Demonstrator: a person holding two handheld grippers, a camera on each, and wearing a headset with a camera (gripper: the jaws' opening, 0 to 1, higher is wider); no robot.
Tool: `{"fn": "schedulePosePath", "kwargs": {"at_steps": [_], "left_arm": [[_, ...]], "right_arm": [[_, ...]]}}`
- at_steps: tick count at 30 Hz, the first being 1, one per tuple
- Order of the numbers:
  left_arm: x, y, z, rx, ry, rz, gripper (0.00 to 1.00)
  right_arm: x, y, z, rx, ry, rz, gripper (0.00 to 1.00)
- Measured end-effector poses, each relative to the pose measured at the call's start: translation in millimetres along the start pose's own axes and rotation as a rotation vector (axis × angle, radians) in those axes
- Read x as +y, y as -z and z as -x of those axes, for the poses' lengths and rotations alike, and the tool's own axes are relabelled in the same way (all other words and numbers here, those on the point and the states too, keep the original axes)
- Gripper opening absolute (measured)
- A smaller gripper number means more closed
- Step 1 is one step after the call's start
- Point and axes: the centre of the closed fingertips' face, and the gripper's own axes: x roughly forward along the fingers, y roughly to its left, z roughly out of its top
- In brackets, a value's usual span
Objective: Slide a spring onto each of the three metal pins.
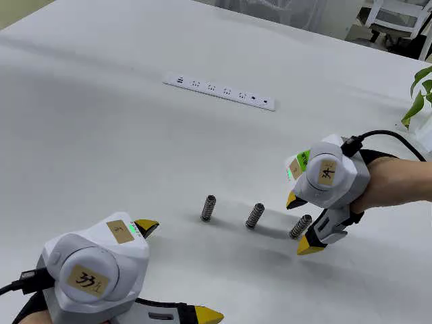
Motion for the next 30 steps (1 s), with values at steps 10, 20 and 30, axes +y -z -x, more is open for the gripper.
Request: {"fn": "schedulePosePath", "kwargs": {"at_steps": [10, 20, 30], "left_arm": [[-2.2, -3.3, 2.1, -0.006, -0.008, -0.031, 0.99], [5.0, -13.4, 6.1, -0.048, -0.064, -0.08, 0.99], [6.6, -11.9, 2.3, -0.037, -0.09, -0.137, 0.96]], "right_arm": [[11.1, -3.6, 7.9, -0.164, 0.096, -0.17, 0.93], [26.4, 0.4, 24.0, -0.379, 0.322, -0.469, 0.99], [61.9, -2.9, 43.2, -0.528, 0.407, -0.634, 0.99]]}}
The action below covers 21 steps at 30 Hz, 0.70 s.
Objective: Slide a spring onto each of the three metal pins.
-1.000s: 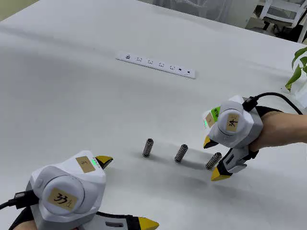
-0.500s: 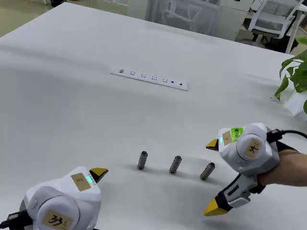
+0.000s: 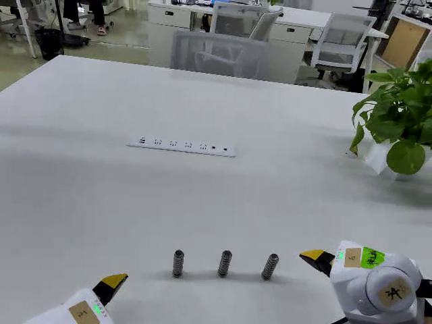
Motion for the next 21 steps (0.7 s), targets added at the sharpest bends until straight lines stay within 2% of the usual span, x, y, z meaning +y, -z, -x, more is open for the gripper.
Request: {"fn": "schedulePosePath", "kwargs": {"at_steps": [3, 6, 7, 9, 10, 16, 19, 21], "left_arm": [[-0.9, -0.2, -1.3, 0.0, 0.003, 0.006, 0.97], [-0.5, 0.6, -0.7, 0.009, -0.005, -0.008, 0.97], [-0.3, -0.8, -0.5, 0.004, -0.008, -0.01, 0.98], [1.5, -1.1, -0.8, 0.003, -0.017, -0.016, 0.98], [3.2, -0.8, -0.9, 0.006, -0.027, -0.017, 0.98], [18.9, -3.5, 0.8, -0.013, -0.097, 0.027, 0.99], [21.3, -2.3, 1.1, -0.001, -0.114, 0.002, 0.99], [21.8, 1.5, 0.2, 0.016, -0.124, -0.015, 0.99]], "right_arm": [[1.3, 0.1, 3.3, -0.019, 0.038, -0.016, 0.99], [-2.1, -11.9, 6.2, -0.116, 0.108, -0.093, 0.99], [-3.6, -13.3, 7.9, -0.131, 0.128, -0.107, 0.99], [-9.1, -12.7, 12.5, -0.137, 0.178, -0.112, 0.99], [-12.4, -9.2, 14.2, -0.121, 0.207, -0.11, 0.99], [-6.3, -3.4, 23.3, -0.15, 0.25, -0.1, 0.99], [-5.6, 4.5, 27.2, -0.147, 0.265, -0.095, 0.98], [-6.7, 6.8, 32.8, -0.182, 0.28, -0.139, 0.98]]}}
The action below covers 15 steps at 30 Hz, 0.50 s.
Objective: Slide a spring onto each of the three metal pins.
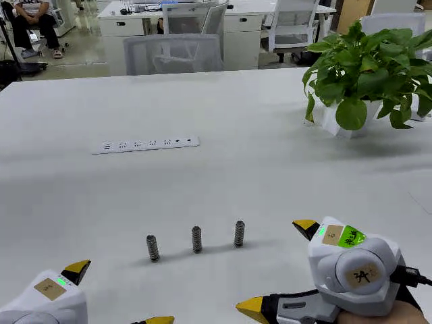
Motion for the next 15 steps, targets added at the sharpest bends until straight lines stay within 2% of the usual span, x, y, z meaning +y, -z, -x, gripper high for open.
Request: {"fn": "schedulePosePath", "kwargs": {"at_steps": [1, 3, 7, 10, 13, 15], "left_arm": [[0.5, 3.0, -0.1, 0.016, -0.005, -0.007, 1.0], [1.5, 3.8, 0.9, 0.019, -0.013, -0.015, 1.0], [5.8, 5.9, 2.6, 0.018, -0.036, 0.014, 1.0], [5.8, 9.5, 5.6, 0.034, -0.051, 0.017, 1.0], [4.0, 8.6, 6.9, 0.03, -0.061, -0.004, 1.0], [2.4, 9.9, 6.3, 0.032, -0.062, -0.02, 1.0]], "right_arm": [[-0.6, 1.7, 2.9, -0.004, 0.001, -0.006, 0.98], [-4.7, 5.7, 8.1, 0.006, 0.019, -0.005, 0.98], [-9.6, -0.7, 9.4, -0.035, 0.048, -0.018, 0.99], [-7.4, 3.0, 5.4, -0.019, 0.048, 0.024, 0.99], [-2.6, -2.1, 6.4, -0.031, 0.052, 0.063, 0.99], [1.7, -10.1, 7.1, -0.055, 0.052, 0.117, 0.99]]}}
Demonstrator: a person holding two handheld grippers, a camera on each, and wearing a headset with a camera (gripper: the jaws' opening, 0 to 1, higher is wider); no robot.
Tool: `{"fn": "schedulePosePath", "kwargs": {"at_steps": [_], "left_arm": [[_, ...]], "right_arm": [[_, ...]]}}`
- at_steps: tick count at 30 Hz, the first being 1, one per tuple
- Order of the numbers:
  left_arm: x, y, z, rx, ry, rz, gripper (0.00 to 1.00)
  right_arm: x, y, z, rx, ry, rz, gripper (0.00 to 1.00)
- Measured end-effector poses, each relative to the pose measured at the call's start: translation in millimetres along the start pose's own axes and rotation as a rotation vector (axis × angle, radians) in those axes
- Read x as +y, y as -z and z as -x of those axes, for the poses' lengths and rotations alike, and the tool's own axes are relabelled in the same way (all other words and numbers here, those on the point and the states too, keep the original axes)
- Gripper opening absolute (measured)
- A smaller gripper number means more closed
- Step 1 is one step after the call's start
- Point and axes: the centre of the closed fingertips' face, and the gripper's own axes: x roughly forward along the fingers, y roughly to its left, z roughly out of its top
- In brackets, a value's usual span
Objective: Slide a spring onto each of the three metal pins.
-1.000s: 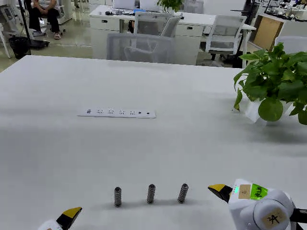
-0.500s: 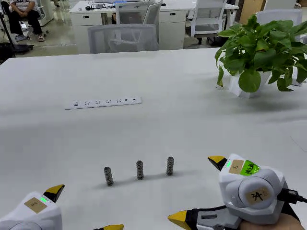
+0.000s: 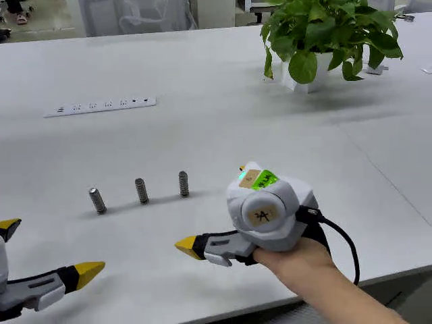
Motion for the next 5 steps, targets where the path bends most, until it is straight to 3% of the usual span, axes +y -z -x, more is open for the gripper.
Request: {"fn": "schedulePosePath", "kwargs": {"at_steps": [2, 5], "left_arm": [[-1.8, 1.1, 2.0, 0.016, 0.002, -0.064, 1.0], [-7.0, -5.1, 3.5, -0.002, 0.001, -0.094, 1.0]], "right_arm": [[3.1, -6.0, 1.9, -0.012, 0.006, 0.007, 0.99], [6.4, -16.8, 4.9, -0.067, -0.004, -0.01, 0.99]]}}
